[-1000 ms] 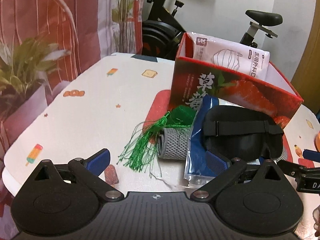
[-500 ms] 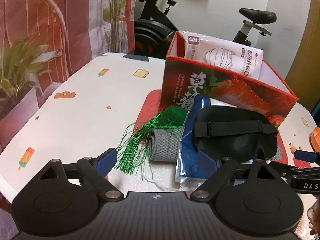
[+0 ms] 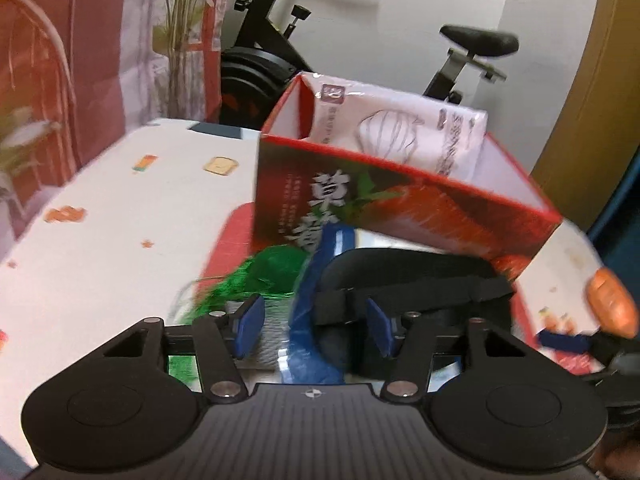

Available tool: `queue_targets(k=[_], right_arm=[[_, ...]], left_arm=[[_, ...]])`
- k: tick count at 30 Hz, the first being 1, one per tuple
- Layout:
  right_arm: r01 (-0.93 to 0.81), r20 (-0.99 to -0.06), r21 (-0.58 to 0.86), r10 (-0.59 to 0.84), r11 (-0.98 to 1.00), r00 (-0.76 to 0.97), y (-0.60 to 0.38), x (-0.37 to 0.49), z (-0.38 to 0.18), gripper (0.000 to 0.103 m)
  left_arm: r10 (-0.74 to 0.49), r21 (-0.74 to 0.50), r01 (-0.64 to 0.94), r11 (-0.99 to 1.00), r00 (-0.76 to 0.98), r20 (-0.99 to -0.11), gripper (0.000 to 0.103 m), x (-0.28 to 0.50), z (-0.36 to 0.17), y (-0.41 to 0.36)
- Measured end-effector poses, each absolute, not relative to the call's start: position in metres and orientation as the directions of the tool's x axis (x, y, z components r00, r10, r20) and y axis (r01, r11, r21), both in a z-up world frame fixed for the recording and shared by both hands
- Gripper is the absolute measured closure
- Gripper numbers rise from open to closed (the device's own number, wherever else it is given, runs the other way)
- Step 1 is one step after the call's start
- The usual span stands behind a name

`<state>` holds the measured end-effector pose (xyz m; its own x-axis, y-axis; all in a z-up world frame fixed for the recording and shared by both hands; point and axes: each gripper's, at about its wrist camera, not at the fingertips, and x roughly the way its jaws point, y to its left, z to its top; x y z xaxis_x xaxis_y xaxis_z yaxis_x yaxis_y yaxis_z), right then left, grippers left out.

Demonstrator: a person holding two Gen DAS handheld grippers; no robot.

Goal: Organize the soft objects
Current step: 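Close the left gripper on the black eye mask's strap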

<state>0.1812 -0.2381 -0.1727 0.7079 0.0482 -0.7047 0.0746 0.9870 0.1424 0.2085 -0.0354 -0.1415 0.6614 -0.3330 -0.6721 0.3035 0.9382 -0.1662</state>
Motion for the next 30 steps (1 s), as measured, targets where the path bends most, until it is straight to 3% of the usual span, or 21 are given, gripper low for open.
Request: queue_targets(k=[11, 21, 22, 26, 30], right_arm=[[0.077, -0.706, 0.158, 0.058, 0.984, 0.706, -0.242, 0.188, -0.175, 0.022], [0.057, -0.703, 0.138, 0.057, 0.989, 0.708, -0.251, 0.196, -0.172, 0.023], [0.058, -0.704, 0.14, 0.058, 0.989, 0.708, -0.252, 0.196, -0.173, 0.023], [0.063, -0.706, 0.146, 0.06, 0.987, 0.705, -0.253, 0.198, -0.175, 0.023], [0.062, -0.707, 0.147, 0.061, 0.987, 0.705, -0.251, 0.198, -0.176, 0.023]], left_arm=[[-0.341, -0.171, 0.313, 0.934, 0.641, -0.688, 0.044, 0.213, -0.15, -0.042], [-0.336, -0.137, 0.342, 0.93, 0.637, -0.694, 0.044, 0.223, -0.154, -0.059], [-0.336, -0.134, 0.344, 0.929, 0.637, -0.694, 0.046, 0.225, -0.155, -0.061], [-0.33, -0.11, 0.357, 0.927, 0.645, -0.689, 0.072, 0.225, -0.156, -0.067], [-0.314, -0.081, 0.355, 0.931, 0.669, -0.674, 0.083, 0.221, -0.153, -0.065]])
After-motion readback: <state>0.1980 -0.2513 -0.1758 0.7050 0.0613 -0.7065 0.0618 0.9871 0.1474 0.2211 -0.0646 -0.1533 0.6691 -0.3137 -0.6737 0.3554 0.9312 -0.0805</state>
